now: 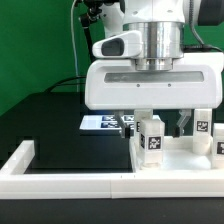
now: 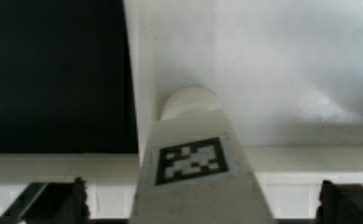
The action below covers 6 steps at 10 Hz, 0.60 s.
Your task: Assemble square table
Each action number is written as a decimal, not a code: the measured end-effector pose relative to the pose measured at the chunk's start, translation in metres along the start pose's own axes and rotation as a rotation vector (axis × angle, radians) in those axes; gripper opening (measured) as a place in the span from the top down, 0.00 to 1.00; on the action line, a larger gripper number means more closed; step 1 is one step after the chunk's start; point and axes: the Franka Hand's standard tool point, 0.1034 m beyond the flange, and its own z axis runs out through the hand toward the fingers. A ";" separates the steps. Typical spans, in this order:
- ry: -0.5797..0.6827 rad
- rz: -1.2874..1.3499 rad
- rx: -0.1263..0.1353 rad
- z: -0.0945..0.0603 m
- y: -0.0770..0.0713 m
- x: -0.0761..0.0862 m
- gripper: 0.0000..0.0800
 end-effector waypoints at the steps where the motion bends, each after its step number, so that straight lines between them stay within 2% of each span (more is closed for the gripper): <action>1: -0.001 0.023 0.000 0.000 0.000 0.000 0.19; 2: -0.002 0.036 0.000 0.001 0.000 -0.001 0.35; 3: -0.002 0.053 0.001 0.002 0.000 -0.001 0.35; 4: -0.003 0.121 0.000 0.002 0.000 -0.001 0.52; 5: -0.003 0.177 0.000 0.002 0.000 -0.001 0.64; 6: -0.004 0.257 0.000 0.002 0.000 -0.001 0.64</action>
Offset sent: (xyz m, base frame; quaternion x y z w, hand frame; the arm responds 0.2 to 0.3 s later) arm 0.0000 0.0000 0.0000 0.0000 0.0000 0.1296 0.9916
